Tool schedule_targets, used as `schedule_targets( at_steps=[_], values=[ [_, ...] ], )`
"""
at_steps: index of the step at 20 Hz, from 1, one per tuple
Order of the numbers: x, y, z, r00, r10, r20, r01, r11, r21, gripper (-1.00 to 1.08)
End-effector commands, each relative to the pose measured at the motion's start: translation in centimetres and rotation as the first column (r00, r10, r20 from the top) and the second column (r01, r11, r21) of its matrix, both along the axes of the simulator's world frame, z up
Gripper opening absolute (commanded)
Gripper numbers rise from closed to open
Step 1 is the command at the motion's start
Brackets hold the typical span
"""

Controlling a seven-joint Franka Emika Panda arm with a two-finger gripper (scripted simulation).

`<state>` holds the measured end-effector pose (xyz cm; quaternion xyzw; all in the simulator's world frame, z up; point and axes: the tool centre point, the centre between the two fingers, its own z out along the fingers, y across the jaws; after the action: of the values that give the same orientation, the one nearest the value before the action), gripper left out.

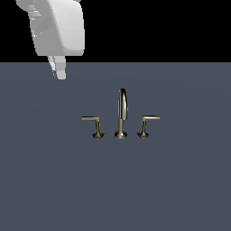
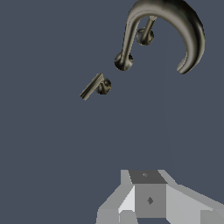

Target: Turn on the faucet by rotating a designated handle.

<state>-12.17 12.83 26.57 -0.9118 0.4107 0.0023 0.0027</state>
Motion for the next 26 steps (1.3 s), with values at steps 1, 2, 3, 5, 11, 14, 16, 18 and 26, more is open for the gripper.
schedule_targets(
  at_steps=[1, 2, 3, 5, 11, 14, 16, 18, 26],
  values=[
    [1.1, 0.3, -1.2, 0.999, -0.048, 0.001, 0.048, 0.999, 0.002, -1.0],
    [1.5, 0.4, -1.7, 0.998, -0.066, 0.001, 0.066, 0.998, 0.002, -1.0],
    [1.9, 0.5, -2.1, 0.996, -0.084, 0.001, 0.084, 0.996, 0.002, -1.0],
    [2.7, 0.6, -3.0, 0.993, -0.12, 0.001, 0.12, 0.993, 0.003, -1.0],
    [5.1, 0.7, -5.7, 0.975, -0.223, 0.001, 0.223, 0.975, 0.003, -1.0],
    [6.3, 0.7, -7.0, 0.962, -0.274, 0.0, 0.274, 0.962, 0.002, -1.0],
    [7.1, 0.7, -8.0, 0.951, -0.308, 0.001, 0.308, 0.951, 0.001, -1.0],
    [8.0, 0.5, -8.9, 0.939, -0.344, 0.001, 0.344, 0.939, 0.0, -1.0],
    [11.6, -0.3, -13.0, 0.871, -0.492, 0.002, 0.492, 0.871, -0.006, -1.0]
  ],
)
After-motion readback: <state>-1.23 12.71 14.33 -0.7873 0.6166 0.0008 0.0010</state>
